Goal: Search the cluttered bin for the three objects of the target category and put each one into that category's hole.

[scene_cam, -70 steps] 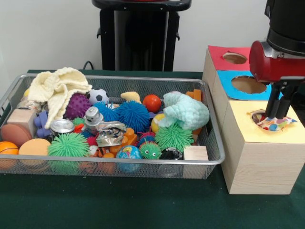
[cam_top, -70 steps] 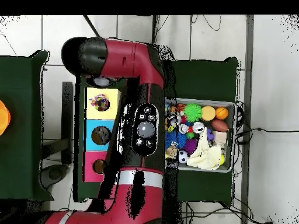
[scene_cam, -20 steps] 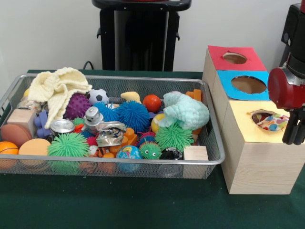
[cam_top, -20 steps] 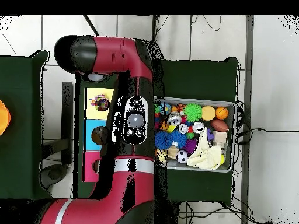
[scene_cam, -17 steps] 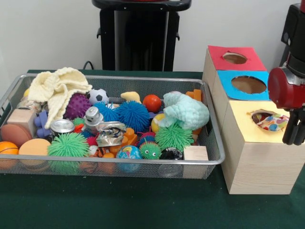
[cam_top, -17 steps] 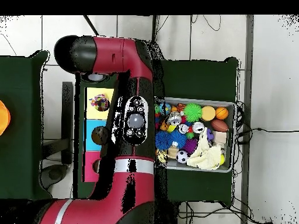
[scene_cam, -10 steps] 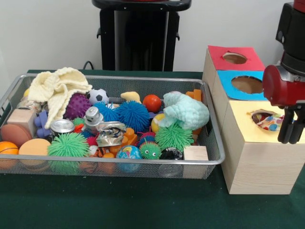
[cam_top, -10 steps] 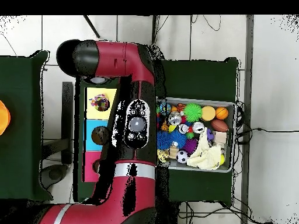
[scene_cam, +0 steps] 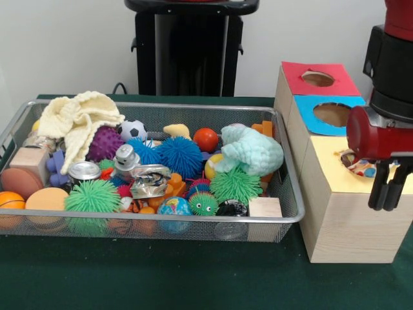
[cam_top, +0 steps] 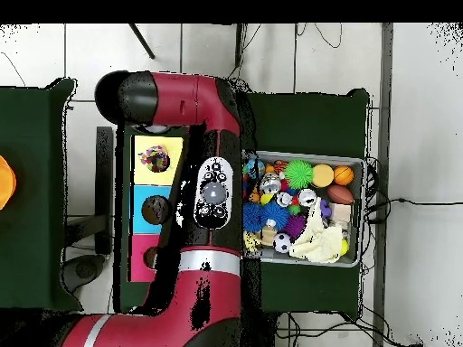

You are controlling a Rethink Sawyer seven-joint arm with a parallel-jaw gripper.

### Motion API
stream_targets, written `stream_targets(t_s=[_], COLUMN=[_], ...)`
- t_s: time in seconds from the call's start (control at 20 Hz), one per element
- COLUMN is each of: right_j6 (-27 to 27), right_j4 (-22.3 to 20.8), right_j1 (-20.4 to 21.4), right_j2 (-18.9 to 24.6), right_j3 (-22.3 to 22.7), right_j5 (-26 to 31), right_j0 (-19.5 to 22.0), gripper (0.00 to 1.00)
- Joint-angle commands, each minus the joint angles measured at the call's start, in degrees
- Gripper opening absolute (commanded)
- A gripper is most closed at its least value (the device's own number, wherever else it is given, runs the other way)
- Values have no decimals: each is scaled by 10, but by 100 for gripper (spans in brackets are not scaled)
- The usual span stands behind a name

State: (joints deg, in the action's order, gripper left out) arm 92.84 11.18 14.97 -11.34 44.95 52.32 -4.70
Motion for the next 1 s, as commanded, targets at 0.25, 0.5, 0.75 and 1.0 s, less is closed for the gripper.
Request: stream_targets(t_s=[0.25, 0.5, 0.75, 1.0], right_j6=[39, 38, 40, 46], right_j4=[-21, -21, -23, -26], right_j1=[12, 27, 30, 24], right_j2=[46, 41, 46, 44], right_j3=[103, 113, 135, 131], right_j5=[0, 20, -3, -11], right_j0=[-1, -4, -6, -11], gripper=[0, 0, 0, 0])
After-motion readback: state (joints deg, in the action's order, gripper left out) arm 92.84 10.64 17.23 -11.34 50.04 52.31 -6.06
